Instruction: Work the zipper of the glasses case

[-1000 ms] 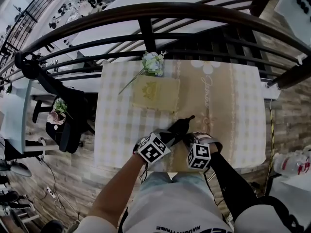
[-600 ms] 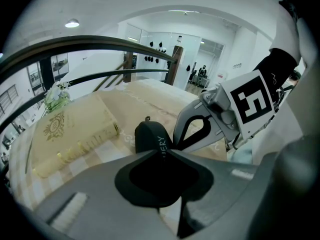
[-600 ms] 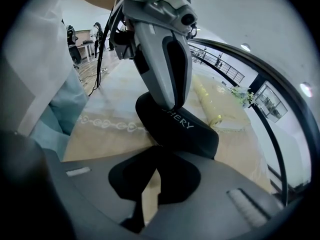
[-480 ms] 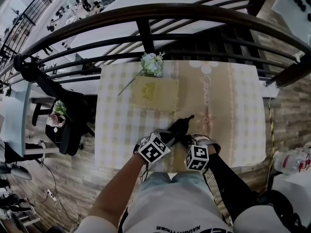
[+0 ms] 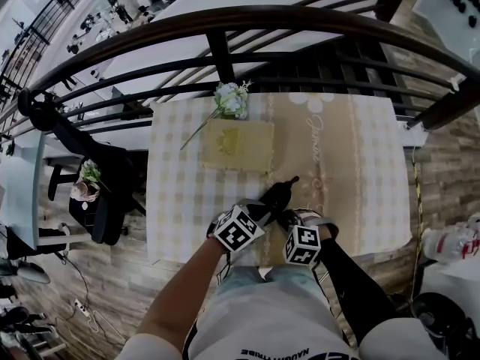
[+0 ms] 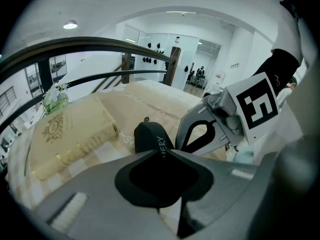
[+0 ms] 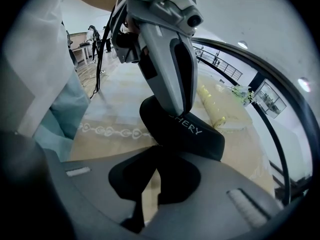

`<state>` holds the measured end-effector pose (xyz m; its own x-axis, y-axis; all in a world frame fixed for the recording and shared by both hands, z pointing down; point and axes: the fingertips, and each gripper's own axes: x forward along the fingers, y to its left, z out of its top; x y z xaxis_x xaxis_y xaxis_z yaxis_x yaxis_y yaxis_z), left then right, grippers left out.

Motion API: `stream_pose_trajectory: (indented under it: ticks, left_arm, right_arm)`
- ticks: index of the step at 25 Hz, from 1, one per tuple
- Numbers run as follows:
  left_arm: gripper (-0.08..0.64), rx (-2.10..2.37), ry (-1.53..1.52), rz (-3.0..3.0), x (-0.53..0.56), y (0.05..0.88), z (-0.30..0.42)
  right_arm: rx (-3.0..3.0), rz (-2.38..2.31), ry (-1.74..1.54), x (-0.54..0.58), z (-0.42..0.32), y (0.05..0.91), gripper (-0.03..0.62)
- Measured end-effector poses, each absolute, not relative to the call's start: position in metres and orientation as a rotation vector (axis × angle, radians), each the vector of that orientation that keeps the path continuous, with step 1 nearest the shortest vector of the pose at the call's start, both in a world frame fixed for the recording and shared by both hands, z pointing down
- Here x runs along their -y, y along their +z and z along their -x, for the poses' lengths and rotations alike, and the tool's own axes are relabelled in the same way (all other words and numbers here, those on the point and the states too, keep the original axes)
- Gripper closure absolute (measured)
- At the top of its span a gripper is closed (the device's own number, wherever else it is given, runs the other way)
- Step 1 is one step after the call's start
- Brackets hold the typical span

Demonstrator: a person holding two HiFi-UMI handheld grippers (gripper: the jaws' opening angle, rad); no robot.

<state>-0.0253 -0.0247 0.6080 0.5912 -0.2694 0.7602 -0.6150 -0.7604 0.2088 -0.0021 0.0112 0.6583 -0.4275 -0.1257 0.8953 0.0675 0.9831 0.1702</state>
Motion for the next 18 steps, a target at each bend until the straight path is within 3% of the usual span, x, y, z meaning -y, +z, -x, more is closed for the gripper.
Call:
stream_pose_trajectory:
  ticks: [12, 18]
  left_arm:
    - [0.527, 0.698, 1.357, -2.515, 0.037, 0.609, 0.046]
    - [0.560, 0.620, 1.353, -2.330, 0.023, 0.630, 0.065]
  right_arm:
    - [2.017, -0.060, -0.165, -0.014, 0.005, 0.655, 0.563]
    - [2.013, -0.097, -0.160, -0.009, 0.000, 0.651, 0.563]
